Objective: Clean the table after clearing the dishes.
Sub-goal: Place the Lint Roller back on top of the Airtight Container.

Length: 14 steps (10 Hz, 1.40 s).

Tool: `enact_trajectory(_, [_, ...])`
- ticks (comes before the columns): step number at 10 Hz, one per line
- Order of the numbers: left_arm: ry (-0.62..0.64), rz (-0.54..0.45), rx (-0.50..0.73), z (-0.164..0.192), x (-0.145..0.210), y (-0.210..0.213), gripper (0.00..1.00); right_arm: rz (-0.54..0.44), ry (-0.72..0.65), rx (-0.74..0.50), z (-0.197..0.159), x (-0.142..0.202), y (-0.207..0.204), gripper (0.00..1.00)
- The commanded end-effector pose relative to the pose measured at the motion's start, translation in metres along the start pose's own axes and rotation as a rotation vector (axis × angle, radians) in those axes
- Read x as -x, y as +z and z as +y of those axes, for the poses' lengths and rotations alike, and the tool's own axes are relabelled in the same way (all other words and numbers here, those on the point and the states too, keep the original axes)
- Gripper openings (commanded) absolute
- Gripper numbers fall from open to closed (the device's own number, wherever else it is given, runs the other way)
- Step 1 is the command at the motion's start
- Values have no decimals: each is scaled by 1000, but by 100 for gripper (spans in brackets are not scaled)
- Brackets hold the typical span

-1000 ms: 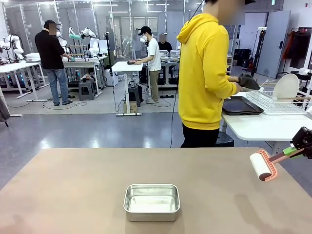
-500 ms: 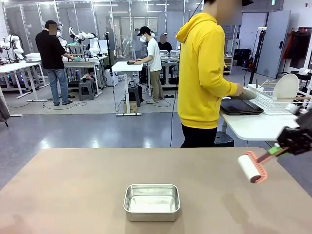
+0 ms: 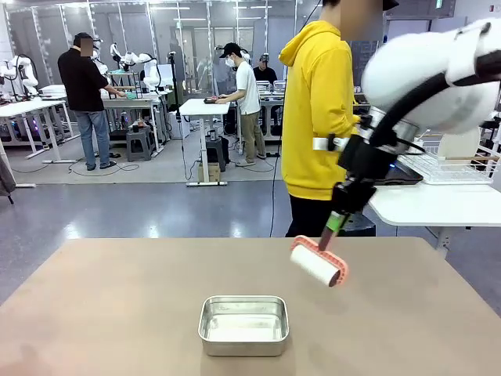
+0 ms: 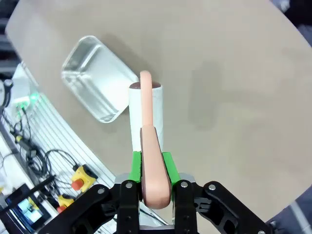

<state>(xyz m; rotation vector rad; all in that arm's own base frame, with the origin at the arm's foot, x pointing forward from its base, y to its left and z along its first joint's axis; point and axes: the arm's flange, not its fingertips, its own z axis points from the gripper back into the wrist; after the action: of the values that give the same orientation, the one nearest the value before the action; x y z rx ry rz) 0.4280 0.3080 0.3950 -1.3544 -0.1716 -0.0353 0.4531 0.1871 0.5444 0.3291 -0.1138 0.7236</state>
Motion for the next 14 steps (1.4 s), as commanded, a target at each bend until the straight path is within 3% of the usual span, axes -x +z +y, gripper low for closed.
enact_trajectory(1, [-9, -1, -4, -1, 2, 1, 100, 120, 188, 12, 30, -22, -9, 22])
enact_trajectory(3, [-9, -1, -4, -1, 2, 1, 100, 252, 346, -41, 75, -48, -42, 22])
enact_trajectory(6, [-9, -1, -4, -1, 2, 1, 100, 340, 594, 47, 120, -80, -84, 22])
enact_trajectory(10, [-9, -1, -4, -1, 2, 1, 100, 397, 677, -37, 150, -101, -100, 22])
enact_trajectory(12, [-9, -1, -4, -1, 2, 1, 100, 304, 629, 8, 156, -104, -92, 22])
enact_trajectory(13, [-9, -1, -4, -1, 2, 1, 100, 374, 658, -22, 150, -100, -103, 22])
enact_trajectory(14, [-9, -1, -4, -1, 2, 1, 100, 374, 658, -22, 150, -100, -103, 22])
